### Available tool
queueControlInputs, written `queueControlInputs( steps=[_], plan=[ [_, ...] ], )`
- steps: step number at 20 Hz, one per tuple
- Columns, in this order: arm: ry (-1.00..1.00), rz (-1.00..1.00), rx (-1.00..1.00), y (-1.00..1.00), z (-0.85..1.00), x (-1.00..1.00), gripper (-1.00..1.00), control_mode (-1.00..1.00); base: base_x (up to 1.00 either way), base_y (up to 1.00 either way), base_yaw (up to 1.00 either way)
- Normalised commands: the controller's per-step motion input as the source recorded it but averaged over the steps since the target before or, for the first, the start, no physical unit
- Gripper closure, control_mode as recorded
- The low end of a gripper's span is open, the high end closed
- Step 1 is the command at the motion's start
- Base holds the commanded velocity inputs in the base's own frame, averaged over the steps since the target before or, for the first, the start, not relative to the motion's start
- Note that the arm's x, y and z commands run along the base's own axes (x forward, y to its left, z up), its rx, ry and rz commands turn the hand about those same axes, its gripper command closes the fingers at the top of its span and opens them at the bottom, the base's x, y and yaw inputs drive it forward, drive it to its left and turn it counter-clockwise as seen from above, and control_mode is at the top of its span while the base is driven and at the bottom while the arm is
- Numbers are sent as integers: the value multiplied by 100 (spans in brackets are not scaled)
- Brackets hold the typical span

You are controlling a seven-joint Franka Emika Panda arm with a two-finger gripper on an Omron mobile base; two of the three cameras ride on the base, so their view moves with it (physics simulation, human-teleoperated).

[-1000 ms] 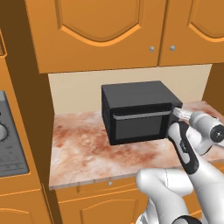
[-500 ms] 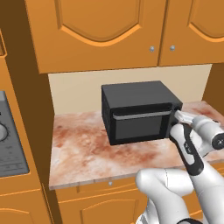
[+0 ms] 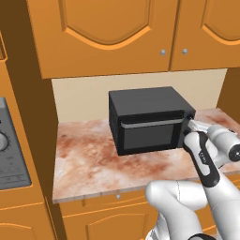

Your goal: Pull the toaster oven rack outwards. Pick up the baguette from the plate and place it on the toaster oven rack. Close the toaster oven door fully and set the temperature to the lowest setting.

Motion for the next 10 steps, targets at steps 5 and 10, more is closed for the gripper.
queueControlInputs(
  steps=[5,10],
  plan=[
    [-2,0,0,2,-1,0,-100,-100,0,0,0],
    [-3,0,0,0,-10,0,-100,-100,0,0,0]
  ],
)
